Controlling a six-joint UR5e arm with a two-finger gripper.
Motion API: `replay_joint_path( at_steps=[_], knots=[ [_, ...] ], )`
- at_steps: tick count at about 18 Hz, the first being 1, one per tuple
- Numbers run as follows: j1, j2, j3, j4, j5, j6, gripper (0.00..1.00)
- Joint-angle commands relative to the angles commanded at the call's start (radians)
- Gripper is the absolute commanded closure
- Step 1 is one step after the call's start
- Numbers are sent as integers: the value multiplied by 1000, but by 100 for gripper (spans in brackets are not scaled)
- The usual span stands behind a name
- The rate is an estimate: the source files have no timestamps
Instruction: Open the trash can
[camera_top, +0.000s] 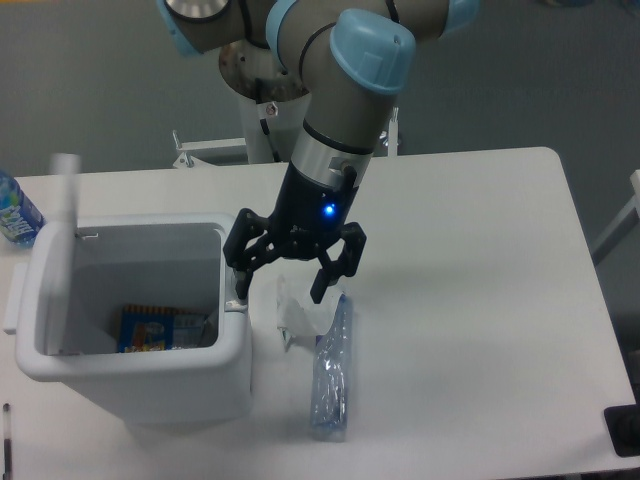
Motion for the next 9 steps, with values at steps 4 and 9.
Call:
replay_joint_path(
  at_steps=[4, 9],
  knots=[
    [3, 2, 52, 49, 0, 2, 0],
    [67, -5, 126, 139, 14, 2, 0]
  ],
)
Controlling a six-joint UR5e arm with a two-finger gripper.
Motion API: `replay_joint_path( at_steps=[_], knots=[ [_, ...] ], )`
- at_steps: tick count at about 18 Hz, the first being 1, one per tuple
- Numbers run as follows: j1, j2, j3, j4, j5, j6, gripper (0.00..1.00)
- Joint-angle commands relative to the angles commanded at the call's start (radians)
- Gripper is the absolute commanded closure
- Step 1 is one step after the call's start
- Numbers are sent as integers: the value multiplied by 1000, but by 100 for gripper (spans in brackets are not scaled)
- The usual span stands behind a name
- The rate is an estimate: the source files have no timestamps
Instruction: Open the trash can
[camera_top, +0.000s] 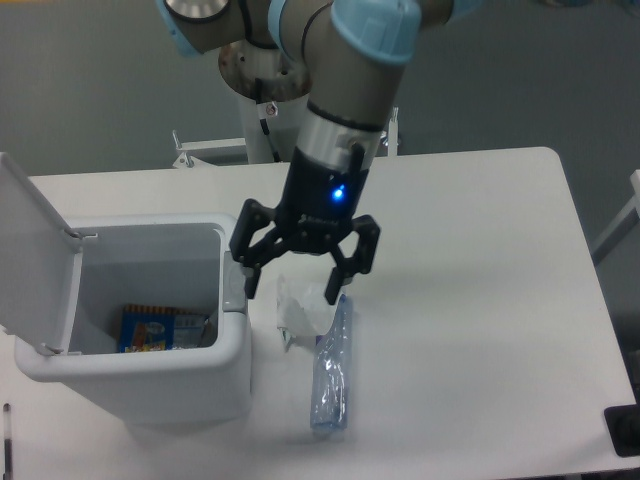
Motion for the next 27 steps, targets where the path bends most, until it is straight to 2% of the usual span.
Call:
replay_joint_path(
  at_steps=[4, 8, 13, 17, 22, 27],
  knots=[
    [69, -9, 51, 8, 3, 0, 0],
    [133, -9, 77, 9, 66, 49, 0],
    [173, -9, 72, -1, 179, 345, 0],
    [212, -12, 63, -6, 216, 446, 0],
    [216, -6, -1, -29, 409, 750, 0],
    [213, -2, -49, -28, 521, 968, 0]
  ],
)
